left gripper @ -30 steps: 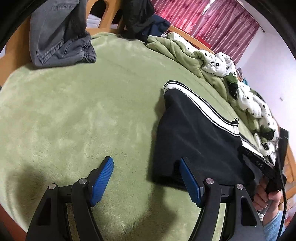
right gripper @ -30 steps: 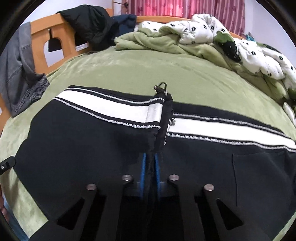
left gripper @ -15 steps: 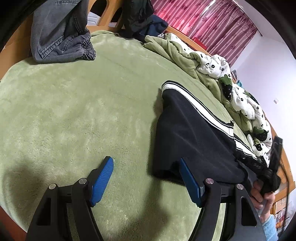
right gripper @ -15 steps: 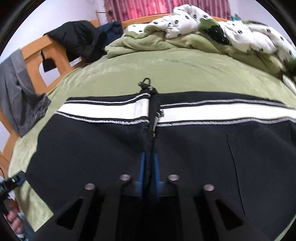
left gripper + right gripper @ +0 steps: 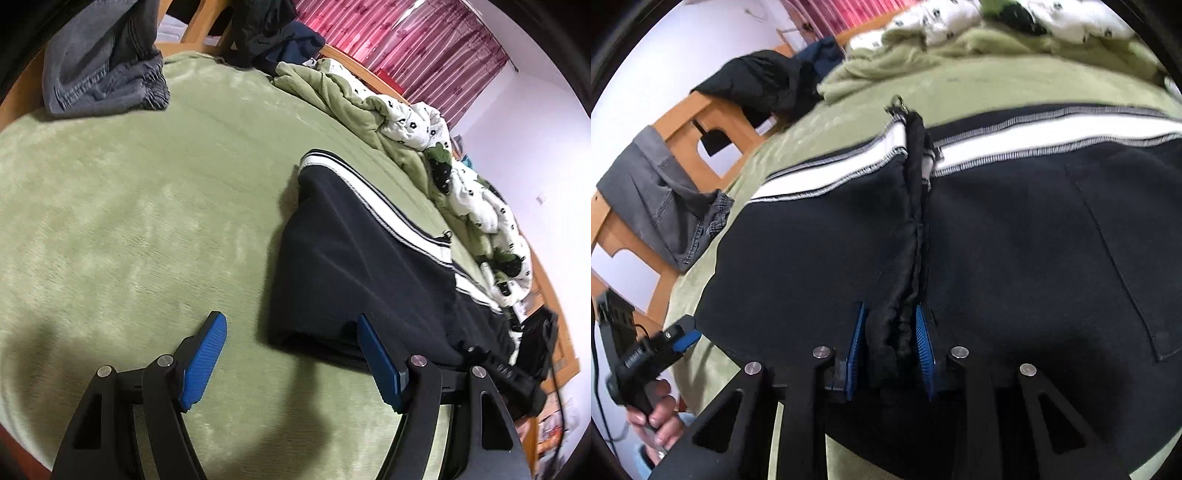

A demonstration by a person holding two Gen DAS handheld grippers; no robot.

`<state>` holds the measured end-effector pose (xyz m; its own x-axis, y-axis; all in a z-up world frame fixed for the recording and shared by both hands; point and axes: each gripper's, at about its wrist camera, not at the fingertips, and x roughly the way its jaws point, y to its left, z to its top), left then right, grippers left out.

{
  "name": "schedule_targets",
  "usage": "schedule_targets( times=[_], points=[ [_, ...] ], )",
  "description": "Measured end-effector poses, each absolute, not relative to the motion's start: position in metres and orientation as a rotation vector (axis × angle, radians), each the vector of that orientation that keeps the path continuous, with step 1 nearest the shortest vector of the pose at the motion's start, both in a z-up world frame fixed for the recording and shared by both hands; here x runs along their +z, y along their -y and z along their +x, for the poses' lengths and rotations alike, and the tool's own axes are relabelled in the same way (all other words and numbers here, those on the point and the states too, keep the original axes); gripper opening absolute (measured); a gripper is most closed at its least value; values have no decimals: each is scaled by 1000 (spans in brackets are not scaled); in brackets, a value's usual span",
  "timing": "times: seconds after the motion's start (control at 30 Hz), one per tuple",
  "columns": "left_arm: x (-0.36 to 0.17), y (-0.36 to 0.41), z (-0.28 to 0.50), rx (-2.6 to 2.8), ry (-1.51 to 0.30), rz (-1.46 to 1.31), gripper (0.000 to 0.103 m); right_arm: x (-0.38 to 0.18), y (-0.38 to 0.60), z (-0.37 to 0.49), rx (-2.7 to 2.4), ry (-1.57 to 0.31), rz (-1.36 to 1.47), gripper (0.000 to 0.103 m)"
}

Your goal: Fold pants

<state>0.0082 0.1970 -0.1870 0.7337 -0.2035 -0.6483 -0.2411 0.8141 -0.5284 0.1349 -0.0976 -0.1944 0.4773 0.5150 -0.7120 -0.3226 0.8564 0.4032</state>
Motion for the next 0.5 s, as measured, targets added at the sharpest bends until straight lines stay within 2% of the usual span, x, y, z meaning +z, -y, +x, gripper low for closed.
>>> schedule_targets(
  times=[0.2,0.3,0.33,0.37,0.47,0.5],
  points=[
    [-201,-192,24,-14,-772,-691,71,-192,105,129,541,-949,235,30],
    [-202,-192,28,8,-757,-725,71,-179,116,115,518,-912,194,37],
    [-201,-190,29,12,-755,-724,70,-177,121,111,512,-906,185,45],
    [-200,-188,30,21,-751,-722,59,-174,129,106,496,-897,173,50],
    [-192,-178,34,68,-760,-650,26,-168,153,92,465,-871,142,46],
    [-186,-175,33,74,-749,-631,20,-167,161,87,471,-871,143,46]
  ],
)
